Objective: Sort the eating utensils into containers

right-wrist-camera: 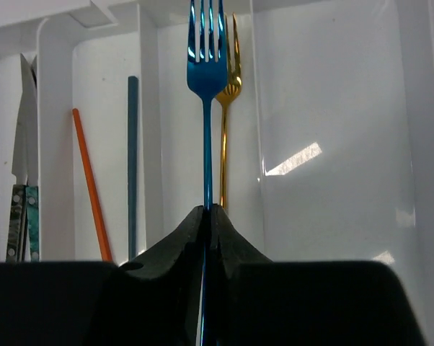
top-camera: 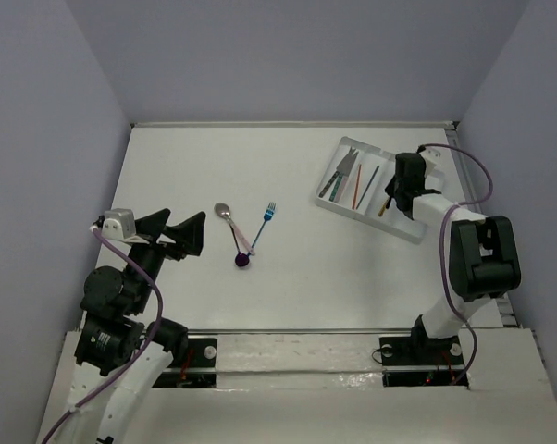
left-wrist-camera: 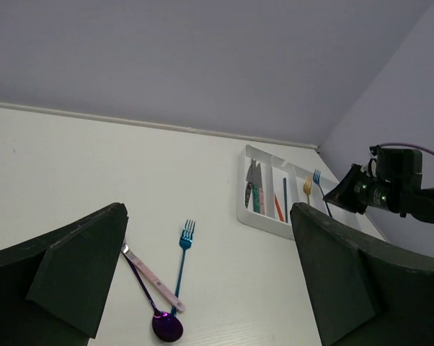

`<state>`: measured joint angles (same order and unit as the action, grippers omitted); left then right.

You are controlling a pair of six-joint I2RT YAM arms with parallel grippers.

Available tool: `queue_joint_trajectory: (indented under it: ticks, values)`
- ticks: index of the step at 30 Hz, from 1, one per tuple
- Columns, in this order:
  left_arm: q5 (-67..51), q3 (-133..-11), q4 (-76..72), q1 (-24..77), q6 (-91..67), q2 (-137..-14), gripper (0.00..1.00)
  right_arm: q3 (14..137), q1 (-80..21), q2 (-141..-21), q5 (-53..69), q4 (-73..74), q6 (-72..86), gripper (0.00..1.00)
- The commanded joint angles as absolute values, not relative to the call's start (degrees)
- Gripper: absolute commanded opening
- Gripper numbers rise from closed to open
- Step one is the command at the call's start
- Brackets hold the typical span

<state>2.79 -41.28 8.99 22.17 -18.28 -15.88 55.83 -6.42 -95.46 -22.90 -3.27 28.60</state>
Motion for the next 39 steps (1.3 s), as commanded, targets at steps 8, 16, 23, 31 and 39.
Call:
queue_joint_trajectory:
  ticks: [8, 16, 23, 31, 39]
  values:
    - [1.23, -41.66, 5.71, 22.59, -17.58, -15.56, 0.99, 61.35, -6.15, -95.02, -19.08, -2.63, 26.28, 0.69]
    - [0.70, -41.40, 5.27, 22.59, -17.49, -16.08, 0.99, 58.53, -23.26, -90.00, -18.01, -4.13, 24.26, 0.71]
    - [0.26, -41.31, 5.01, 22.59, -17.49, -16.79, 0.99, 64.23, -42.00, -96.67, -18.20, -4.84, 21.80, 0.63]
    - [0.44, -41.31, 5.19, 22.59, -17.32, -16.26, 0.99, 81.46, -51.15, -110.82, -8.62, 4.54, 11.08, 0.57]
    - [0.35, -41.31, 5.18, 22.59, -17.31, -16.09, 0.99, 91.65, -54.93, -119.52, -8.00, 12.48, 9.23, 0.55]
